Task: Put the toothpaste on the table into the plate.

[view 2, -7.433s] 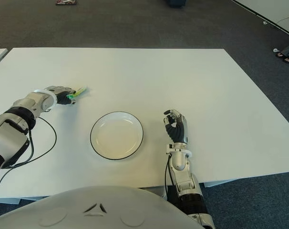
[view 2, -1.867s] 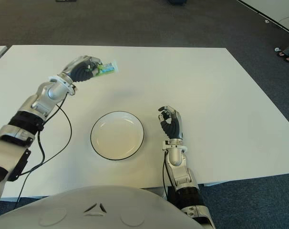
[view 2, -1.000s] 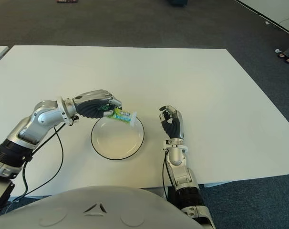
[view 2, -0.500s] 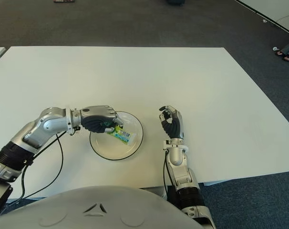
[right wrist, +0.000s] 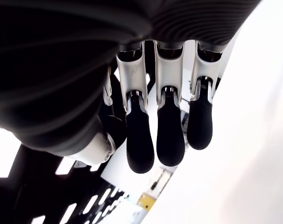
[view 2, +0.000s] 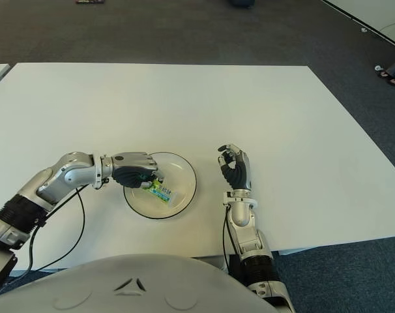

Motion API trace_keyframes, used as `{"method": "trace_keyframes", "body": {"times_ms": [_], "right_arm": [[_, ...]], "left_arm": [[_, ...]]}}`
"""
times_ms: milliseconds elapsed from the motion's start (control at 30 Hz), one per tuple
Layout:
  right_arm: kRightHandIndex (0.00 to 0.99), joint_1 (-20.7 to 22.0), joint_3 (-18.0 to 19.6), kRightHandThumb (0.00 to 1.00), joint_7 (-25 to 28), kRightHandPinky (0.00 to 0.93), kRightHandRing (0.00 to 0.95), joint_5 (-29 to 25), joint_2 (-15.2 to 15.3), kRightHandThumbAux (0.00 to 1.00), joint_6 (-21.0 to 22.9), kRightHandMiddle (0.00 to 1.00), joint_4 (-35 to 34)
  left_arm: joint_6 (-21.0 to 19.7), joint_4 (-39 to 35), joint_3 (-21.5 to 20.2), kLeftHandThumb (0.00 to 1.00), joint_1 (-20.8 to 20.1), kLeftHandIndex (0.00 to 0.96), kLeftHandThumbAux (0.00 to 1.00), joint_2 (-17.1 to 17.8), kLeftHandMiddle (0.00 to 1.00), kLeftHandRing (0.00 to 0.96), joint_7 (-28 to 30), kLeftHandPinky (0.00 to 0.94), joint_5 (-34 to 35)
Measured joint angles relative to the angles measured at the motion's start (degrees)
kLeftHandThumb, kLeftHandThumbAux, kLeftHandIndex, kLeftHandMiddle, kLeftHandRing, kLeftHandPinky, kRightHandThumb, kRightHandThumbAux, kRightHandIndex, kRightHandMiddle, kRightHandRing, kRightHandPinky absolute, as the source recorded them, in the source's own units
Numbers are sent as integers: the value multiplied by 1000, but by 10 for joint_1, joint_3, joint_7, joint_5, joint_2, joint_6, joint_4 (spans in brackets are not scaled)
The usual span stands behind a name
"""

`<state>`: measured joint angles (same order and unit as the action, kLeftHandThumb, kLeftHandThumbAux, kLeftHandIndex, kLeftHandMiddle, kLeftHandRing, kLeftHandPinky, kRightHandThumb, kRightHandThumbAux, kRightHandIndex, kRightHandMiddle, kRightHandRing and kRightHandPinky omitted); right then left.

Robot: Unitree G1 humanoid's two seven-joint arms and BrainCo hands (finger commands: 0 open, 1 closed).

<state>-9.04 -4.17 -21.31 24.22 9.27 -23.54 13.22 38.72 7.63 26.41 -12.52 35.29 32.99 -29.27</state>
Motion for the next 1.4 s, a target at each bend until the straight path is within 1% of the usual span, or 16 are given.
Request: {"method": "trace_keyframes", "body": {"times_ms": [133, 200, 233, 267, 300, 333, 367, 467, 500, 567, 700, 800, 933, 1000, 1267, 1400], "right_arm": [[430, 0, 0, 696, 0, 560, 650, 0, 0, 733, -2, 664, 2], [430, 0, 0, 696, 0, 555, 652, 0, 1, 734, -7, 667, 5], [430, 0, 0, 697, 0, 554, 652, 0, 1, 734, -10, 667, 7], [430, 1, 1, 697, -1, 556, 653, 0, 1, 734, -12, 668, 8], [430, 1, 1, 697, -1, 564, 655, 0, 2, 734, -14, 669, 10], [430, 2, 1, 697, -1, 567, 656, 0, 2, 734, -16, 670, 12], [430, 2, 1, 697, -1, 571, 658, 0, 3, 734, -18, 671, 13], [430, 4, 1, 697, -1, 591, 664, -1, 4, 734, -21, 674, 17], [430, 5, 2, 697, 0, 588, 665, -2, 4, 734, -23, 675, 18], [430, 6, 2, 698, 0, 582, 664, -3, 4, 734, -25, 675, 21], [430, 8, 4, 699, 0, 578, 660, -4, 4, 733, -29, 671, 24], [430, 8, 4, 699, 0, 554, 656, -3, 4, 733, -28, 667, 24], [430, 8, 5, 698, 0, 576, 657, -3, 4, 733, -28, 664, 24], [429, 8, 5, 698, 0, 590, 656, -4, 4, 733, -28, 664, 24], [428, 9, 5, 699, 3, 549, 637, -4, 0, 732, -14, 650, 20], [428, 9, 5, 700, 2, 567, 635, -1, -1, 732, -12, 644, 20]], "left_arm": [[27, 18, 0, 695, -3, 434, 722, 0, 819, 821, -18, 789, -13], [33, 20, -1, 692, -4, 431, 722, 0, 769, 759, -20, 712, -14], [36, 19, -1, 692, -5, 431, 722, 0, 762, 751, -20, 701, -14], [37, 18, -2, 688, -6, 426, 723, 0, 662, 659, -19, 632, -12], [35, 14, -3, 484, -7, 317, 754, 1, 496, 505, -18, 513, -11], [26, 3, -3, 401, -7, 278, 769, 3, 435, 450, -10, 470, -9], [16, -8, -4, 282, -7, 221, 789, 4, 349, 370, -1, 408, -7], [-19, -41, -5, 97, -7, 72, 742, 8, 126, 146, 26, 215, 7], [-29, -47, -5, 62, -7, 46, 711, 8, 80, 93, 34, 153, 12], [-48, -54, -6, 31, -7, 23, 678, 8, 41, 48, 46, 92, 24], [-74, -59, -10, 6, -6, 4, 618, 8, 8, 9, 59, 21, 44], [-78, -60, -18, 6, -4, 1, 589, 8, 2, 3, 59, 6, 61], [-76, -60, -32, 24, 0, 0, 547, 8, 0, 0, 57, 1, 81], [-68, -55, -37, 38, 0, 0, 523, 8, 0, 0, 52, 0, 87], [-13, -25, -45, 61, 0, 0, 465, 5, 0, 0, 18, 0, 90], [6, -10, -51, 62, -3, 0, 434, -2, 0, 0, 1, 0, 90]]}}
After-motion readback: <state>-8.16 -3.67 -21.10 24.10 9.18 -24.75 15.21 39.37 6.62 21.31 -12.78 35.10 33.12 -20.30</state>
